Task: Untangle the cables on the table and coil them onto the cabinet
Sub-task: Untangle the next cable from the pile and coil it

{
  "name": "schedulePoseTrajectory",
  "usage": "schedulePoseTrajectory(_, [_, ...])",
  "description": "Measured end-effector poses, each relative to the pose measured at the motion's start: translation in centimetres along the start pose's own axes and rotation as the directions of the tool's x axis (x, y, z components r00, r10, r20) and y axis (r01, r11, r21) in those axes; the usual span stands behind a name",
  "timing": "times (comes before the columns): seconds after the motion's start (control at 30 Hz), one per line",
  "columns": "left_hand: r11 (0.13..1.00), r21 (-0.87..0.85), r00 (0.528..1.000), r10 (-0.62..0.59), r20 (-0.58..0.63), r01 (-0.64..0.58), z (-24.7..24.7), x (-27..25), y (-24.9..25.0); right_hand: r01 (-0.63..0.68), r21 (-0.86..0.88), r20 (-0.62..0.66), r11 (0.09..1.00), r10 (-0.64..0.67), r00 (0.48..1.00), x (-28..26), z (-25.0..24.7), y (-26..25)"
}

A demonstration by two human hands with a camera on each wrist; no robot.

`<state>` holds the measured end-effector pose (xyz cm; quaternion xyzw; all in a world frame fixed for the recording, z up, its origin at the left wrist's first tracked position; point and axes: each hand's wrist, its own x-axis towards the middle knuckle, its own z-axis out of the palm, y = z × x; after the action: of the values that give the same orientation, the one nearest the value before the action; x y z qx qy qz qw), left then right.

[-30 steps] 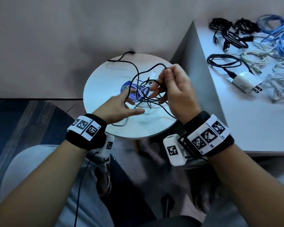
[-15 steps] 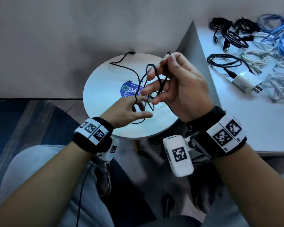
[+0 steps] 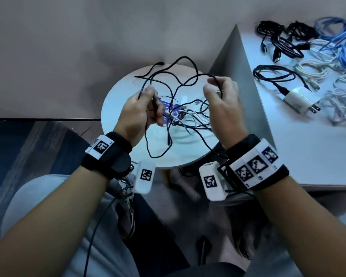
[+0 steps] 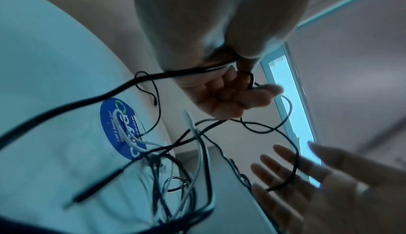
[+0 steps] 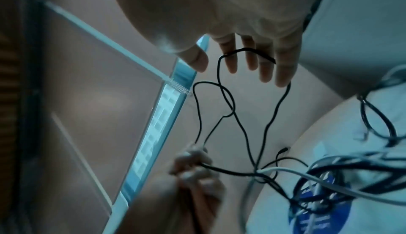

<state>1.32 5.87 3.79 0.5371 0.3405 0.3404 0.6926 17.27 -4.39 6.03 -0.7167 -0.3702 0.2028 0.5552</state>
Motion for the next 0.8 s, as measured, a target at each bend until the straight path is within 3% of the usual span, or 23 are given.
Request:
schedulePoseTrajectory(0.1, [0.985,-0.171,1.0,-0.026,0.011,0.028,-0.1,0.2,0.7,0.229,-0.23,-0.048,0.946,-0.246,0.968,-1.3,0.8,0.2])
schedulePoseTrajectory(0.23, [0.947,-0.316,0.997,-0.035,0.065,0.054,-0.6,0.2,1.6,0.298,-0.428,-0.061,0.853,-0.357,0.932,-2.3,1.1,-0.4])
schedulePoseTrajectory(0.33, [0.893,-0.446,0.979,0.026,0.204,0.069,-1.4,-0.1,2.5,0.42,-0.502,-0.015,0.756,-0.493,0.87,-2.7,1.2,-0.5])
schedulePoseTrajectory(0.4, [0.826,-0.549,0.931,0.094,0.354,0.125,-1.9,-0.3,3.1,0.538,-0.471,0.065,0.699,-0.58,0.812,-2.7,1.8,0.2])
schedulePoseTrajectory(0.43, [0.781,-0.6,0.898,0.123,0.422,0.175,-2.1,-0.4,3.4,0.543,-0.456,0.128,0.705,-0.552,0.824,-2.8,2.1,0.6])
schedulePoseTrajectory(0.5, [0.764,-0.607,0.872,0.128,0.473,0.218,-2.2,-0.6,3.6,0.433,-0.49,0.358,0.756,-0.278,0.891,-3.1,2.4,1.5])
schedulePoseTrajectory(0.57, [0.896,-0.423,0.928,0.037,0.37,0.133,-2.1,-0.6,3.4,0.374,-0.599,0.544,0.708,0.018,0.839,-3.2,2.4,3.1])
schedulePoseTrajectory(0.63, [0.994,-0.072,0.98,-0.062,0.19,0.077,-1.8,-0.5,2.6,0.366,-0.636,0.608,0.679,0.151,0.779,-3.4,2.3,4.3])
schedulePoseTrajectory(0.7, [0.959,0.265,0.991,-0.121,0.049,0.104,-1.8,0.1,1.0,0.361,-0.652,0.612,0.667,0.182,0.77,-3.5,2.5,4.9])
schedulePoseTrajectory(0.8, [0.777,0.62,0.983,-0.179,0.048,0.111,-2.0,0.9,-2.0,0.336,-0.639,0.593,0.692,0.164,0.789,-3.5,2.8,5.1])
